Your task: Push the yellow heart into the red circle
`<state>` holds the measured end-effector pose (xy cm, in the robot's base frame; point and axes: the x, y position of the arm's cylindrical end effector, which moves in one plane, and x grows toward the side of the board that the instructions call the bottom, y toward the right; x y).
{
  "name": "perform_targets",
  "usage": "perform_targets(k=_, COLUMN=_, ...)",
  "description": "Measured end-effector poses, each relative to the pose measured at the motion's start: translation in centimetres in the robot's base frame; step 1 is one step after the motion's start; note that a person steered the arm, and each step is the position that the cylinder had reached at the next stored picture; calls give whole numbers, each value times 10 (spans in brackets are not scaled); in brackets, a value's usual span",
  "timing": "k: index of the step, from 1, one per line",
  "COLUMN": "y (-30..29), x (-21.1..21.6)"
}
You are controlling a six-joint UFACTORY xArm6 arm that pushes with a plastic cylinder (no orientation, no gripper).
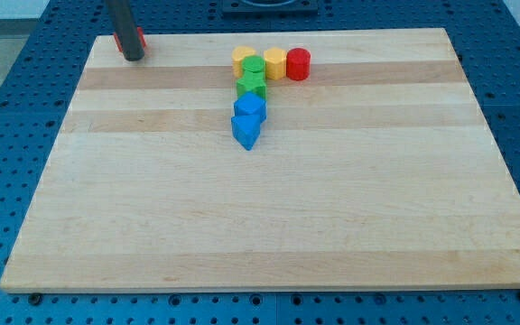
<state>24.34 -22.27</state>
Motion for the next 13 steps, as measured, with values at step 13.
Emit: perform_targets(k=13, y=289, x=30)
